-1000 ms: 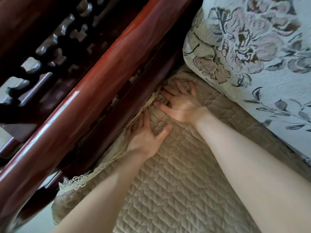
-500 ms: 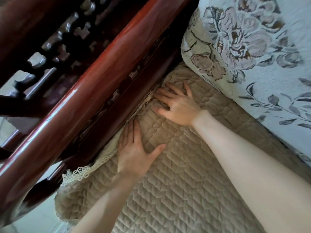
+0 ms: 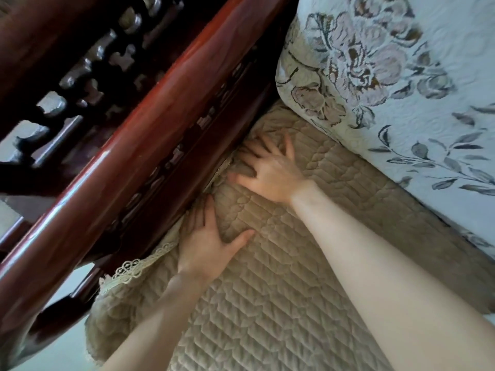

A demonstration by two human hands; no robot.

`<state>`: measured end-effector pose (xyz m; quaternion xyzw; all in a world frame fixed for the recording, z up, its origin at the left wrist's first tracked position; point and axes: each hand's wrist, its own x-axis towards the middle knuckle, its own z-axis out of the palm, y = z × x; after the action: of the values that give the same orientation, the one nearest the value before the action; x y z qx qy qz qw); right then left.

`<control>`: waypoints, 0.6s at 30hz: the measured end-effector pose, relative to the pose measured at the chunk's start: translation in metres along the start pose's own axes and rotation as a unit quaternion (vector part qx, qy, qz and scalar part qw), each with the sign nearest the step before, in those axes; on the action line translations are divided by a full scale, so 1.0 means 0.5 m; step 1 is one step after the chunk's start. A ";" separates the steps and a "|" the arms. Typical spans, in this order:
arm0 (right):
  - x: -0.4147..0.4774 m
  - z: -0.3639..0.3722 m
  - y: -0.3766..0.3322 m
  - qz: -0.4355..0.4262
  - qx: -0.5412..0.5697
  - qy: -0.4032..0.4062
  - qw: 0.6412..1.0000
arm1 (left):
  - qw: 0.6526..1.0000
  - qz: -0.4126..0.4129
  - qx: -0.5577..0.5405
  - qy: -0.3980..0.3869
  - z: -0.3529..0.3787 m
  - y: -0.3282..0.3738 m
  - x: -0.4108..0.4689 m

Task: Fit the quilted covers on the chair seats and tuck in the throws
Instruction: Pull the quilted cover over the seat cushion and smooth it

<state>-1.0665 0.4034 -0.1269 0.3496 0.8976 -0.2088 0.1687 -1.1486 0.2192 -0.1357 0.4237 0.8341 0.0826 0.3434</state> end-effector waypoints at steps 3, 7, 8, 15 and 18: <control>-0.041 -0.010 0.040 0.071 0.007 0.022 0.997 | 0.999 0.049 0.017 0.001 -0.002 0.031 -0.024; -0.025 -0.017 0.072 0.088 0.009 -0.016 0.996 | 0.996 0.083 0.009 -0.010 -0.003 0.071 0.025; -0.014 -0.014 0.077 0.092 0.015 -0.012 0.996 | 0.997 0.077 0.008 -0.021 -0.001 0.072 0.041; 0.058 0.002 0.103 0.138 0.031 0.010 0.990 | 0.997 0.053 0.038 -0.033 0.023 0.049 0.057; 0.038 -0.008 0.083 0.117 0.016 0.039 0.992 | 0.999 0.013 0.033 -0.034 0.012 0.055 0.060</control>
<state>-1.0516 0.4436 -0.1428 0.4626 0.8531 -0.1883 0.1511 -1.1390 0.2584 -0.1435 0.4485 0.8184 0.0447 0.3564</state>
